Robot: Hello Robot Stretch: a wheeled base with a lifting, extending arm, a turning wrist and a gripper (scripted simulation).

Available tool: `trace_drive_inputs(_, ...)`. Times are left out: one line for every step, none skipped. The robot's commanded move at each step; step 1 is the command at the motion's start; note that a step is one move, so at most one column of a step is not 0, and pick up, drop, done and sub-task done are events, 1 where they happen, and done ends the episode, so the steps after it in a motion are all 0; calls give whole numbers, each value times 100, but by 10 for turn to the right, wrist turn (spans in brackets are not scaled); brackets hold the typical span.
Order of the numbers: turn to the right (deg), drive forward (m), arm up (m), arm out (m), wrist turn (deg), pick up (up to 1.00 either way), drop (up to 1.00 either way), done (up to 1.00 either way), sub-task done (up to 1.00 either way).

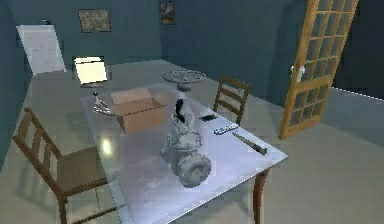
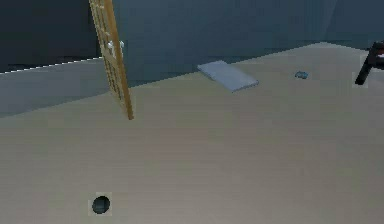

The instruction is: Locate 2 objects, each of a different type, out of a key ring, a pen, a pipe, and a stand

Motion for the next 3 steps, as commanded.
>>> trace_drive_inputs(450, 0, 0, 0, 0, 0, 0, 0, 0)
trace_drive_inputs(330, 0, 0, 0, 0, 0, 0, 0, 0)
trace_drive_inputs(0, 100, 0, 0, 0, 0, 0, 0, 0)
